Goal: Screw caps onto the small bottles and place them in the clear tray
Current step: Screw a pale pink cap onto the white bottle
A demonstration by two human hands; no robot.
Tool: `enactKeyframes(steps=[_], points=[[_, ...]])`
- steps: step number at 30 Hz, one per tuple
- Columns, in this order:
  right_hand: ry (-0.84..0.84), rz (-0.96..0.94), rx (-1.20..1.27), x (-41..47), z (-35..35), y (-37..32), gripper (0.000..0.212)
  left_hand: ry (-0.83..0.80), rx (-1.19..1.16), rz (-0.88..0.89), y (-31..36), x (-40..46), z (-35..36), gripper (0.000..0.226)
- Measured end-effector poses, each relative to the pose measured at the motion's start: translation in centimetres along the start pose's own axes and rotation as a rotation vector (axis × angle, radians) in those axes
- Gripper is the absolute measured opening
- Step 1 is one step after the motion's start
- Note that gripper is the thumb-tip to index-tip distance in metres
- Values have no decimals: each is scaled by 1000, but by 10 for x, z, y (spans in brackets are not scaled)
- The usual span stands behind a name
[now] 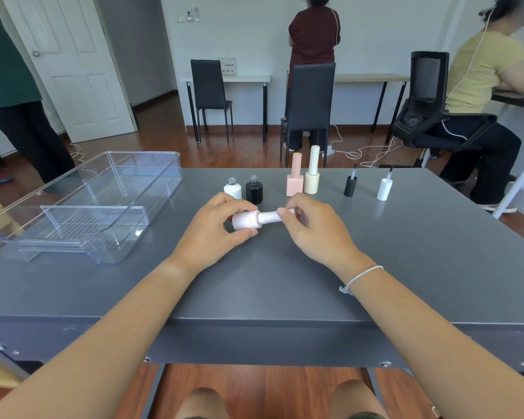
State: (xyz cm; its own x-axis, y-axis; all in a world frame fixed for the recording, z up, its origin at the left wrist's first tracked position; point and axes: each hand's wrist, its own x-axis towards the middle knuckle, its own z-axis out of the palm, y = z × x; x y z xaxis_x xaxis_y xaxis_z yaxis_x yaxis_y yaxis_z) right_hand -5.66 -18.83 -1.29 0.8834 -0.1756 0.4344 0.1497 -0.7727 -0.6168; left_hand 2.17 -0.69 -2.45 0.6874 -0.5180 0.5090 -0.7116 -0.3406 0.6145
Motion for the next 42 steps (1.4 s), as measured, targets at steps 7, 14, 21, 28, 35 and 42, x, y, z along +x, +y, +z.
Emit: enactKeyframes(steps=[7, 14, 21, 28, 35, 42], points=[[-22, 3, 35, -1, -1, -1, 20, 11, -30, -2, 2, 0, -1, 40], [-13, 17, -15, 0, 0, 0, 41, -5, -22, 8, 2, 0, -1, 41], [-30, -10, 31, -1, -1, 0, 14, 11, -46, -3, 1, 0, -1, 41], [-13, -52, 30, -1, -2, -1, 21, 6, -34, -6, 2, 1, 0, 40], [74, -59, 195, 3, -8, 3, 15, 51, -79, -61, 0, 0, -1, 44], [162, -22, 138, 30, -49, 21, 10, 226, -89, -160, -3, 5, 0, 39]])
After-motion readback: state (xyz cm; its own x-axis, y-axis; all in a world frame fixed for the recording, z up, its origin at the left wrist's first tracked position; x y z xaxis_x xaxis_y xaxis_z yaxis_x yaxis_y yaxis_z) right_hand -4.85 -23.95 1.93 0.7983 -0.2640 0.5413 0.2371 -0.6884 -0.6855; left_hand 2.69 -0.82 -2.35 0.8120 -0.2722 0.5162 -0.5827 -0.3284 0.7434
